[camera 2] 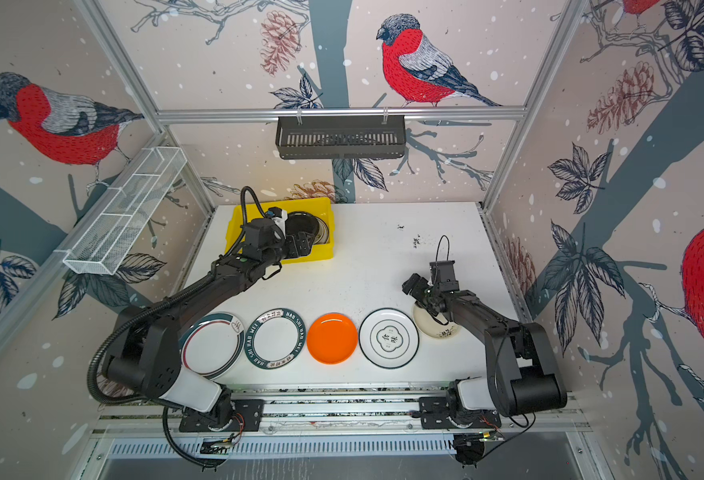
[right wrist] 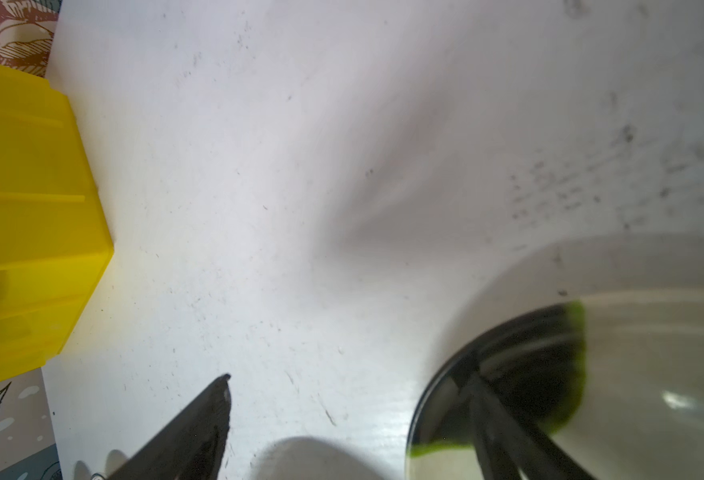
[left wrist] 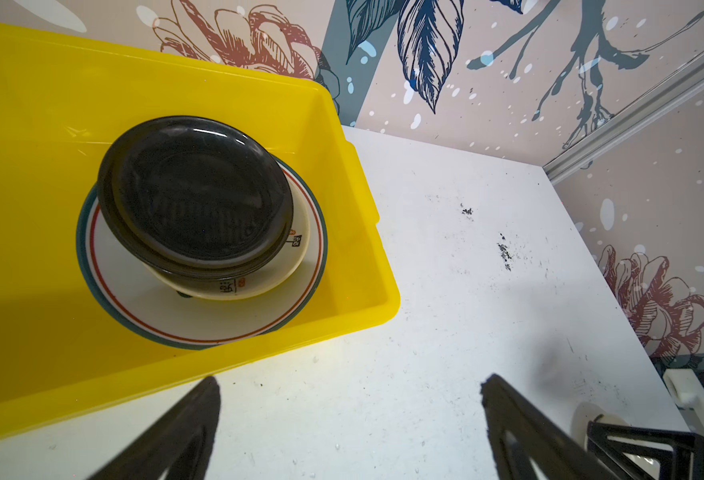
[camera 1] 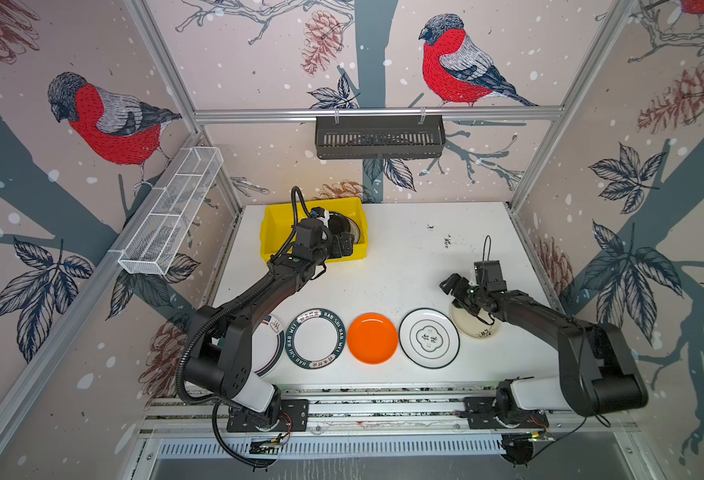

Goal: Place the plates into the plastic bin on the countertop
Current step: 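Lower the right gripper onto the cream flower-print plate rim while the left withdraws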

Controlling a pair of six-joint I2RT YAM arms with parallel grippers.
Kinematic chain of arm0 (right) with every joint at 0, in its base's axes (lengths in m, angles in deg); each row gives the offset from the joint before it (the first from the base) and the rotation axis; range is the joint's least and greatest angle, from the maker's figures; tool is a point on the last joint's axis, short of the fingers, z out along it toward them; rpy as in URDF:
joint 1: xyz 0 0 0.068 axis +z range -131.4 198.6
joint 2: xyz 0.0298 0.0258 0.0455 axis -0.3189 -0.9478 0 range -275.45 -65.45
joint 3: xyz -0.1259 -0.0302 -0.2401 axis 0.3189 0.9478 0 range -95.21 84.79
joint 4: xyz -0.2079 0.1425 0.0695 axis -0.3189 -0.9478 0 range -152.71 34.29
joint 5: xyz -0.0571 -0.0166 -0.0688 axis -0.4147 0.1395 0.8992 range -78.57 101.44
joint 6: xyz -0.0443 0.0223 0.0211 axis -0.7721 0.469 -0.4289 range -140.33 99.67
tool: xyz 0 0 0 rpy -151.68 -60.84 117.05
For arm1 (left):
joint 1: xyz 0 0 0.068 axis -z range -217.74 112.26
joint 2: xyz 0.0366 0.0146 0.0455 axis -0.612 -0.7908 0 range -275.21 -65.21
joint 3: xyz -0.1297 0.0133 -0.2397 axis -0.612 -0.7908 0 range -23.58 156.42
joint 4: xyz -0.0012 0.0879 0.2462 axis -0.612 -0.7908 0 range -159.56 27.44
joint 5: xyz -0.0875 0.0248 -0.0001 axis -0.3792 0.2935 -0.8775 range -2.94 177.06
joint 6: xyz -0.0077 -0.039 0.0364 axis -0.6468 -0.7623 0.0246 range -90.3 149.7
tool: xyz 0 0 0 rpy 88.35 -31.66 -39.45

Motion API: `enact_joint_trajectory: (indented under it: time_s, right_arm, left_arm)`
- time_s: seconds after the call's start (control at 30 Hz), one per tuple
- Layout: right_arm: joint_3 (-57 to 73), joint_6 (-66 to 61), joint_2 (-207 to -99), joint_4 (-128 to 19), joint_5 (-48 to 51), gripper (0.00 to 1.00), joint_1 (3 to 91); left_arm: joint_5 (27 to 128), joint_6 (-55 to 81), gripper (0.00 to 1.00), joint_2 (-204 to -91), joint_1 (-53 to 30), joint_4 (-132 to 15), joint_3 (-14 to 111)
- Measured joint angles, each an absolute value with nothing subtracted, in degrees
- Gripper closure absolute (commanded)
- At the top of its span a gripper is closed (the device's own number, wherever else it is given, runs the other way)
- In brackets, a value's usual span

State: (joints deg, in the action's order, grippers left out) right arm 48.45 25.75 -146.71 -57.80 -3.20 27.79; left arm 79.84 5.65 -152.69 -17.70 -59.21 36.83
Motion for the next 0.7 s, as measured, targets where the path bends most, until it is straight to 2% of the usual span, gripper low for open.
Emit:
enact_joint_trajectory:
  time_s: [0.2,0.4,0.53,0.7]
  right_arm:
    - [42.18,24.35,-152.85,-56.97,-4.14,0.12,28.05]
    - [38.50,22.80,-154.33,-57.64,-4.16,0.11,28.66]
    - [39.90,21.31,-150.95,-60.95,-1.03,0.11,28.66]
    - [46.04,20.22,-141.18,-67.81,5.46,0.10,28.42]
  left_arm:
    - [80.21,5.65,0.03,-151.23,-17.44,-59.40,35.82]
    - [80.23,5.63,0.03,-149.81,-16.87,-59.47,34.47]
    - [80.74,5.61,0.03,-149.67,-16.00,-59.42,34.20]
    - [81.61,5.69,0.03,-149.67,-12.39,-58.83,34.20]
